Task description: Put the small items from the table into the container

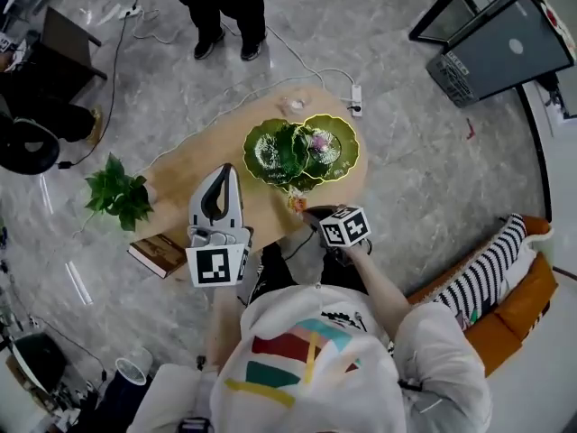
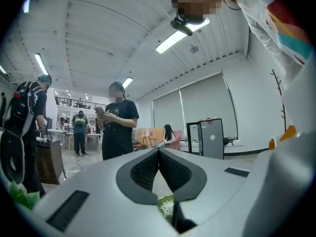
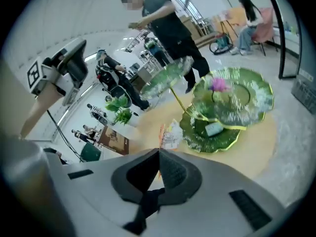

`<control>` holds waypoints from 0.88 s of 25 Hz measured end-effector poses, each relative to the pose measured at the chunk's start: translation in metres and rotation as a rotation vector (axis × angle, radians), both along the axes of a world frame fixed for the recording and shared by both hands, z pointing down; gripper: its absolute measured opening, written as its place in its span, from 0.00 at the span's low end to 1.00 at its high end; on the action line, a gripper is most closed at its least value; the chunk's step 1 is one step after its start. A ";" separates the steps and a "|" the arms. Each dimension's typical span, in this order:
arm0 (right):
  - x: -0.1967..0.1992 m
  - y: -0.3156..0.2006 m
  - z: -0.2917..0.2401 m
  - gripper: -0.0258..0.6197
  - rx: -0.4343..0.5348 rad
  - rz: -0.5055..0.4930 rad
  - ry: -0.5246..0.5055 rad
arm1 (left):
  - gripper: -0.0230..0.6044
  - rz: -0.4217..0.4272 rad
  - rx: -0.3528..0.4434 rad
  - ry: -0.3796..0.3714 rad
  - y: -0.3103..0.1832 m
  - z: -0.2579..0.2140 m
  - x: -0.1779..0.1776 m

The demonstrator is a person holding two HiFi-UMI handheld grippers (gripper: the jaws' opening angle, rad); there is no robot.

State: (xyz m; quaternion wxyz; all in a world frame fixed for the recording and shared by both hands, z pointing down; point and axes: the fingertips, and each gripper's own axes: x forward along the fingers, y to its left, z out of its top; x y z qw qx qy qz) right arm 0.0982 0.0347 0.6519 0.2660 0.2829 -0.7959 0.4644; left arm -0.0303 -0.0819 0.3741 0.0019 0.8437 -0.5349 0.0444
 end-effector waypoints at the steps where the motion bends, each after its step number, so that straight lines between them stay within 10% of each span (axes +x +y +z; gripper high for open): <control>1: 0.000 -0.006 -0.019 0.06 0.043 -0.006 0.000 | 0.05 -0.006 0.017 -0.001 -0.003 -0.008 -0.001; 13: -0.001 -0.083 -0.243 0.06 0.592 0.008 -0.088 | 0.05 -0.083 0.193 0.010 -0.013 -0.075 -0.009; 22: -0.003 -0.115 -0.287 0.06 0.766 0.008 -0.041 | 0.05 -0.118 0.205 -0.010 -0.007 -0.085 -0.014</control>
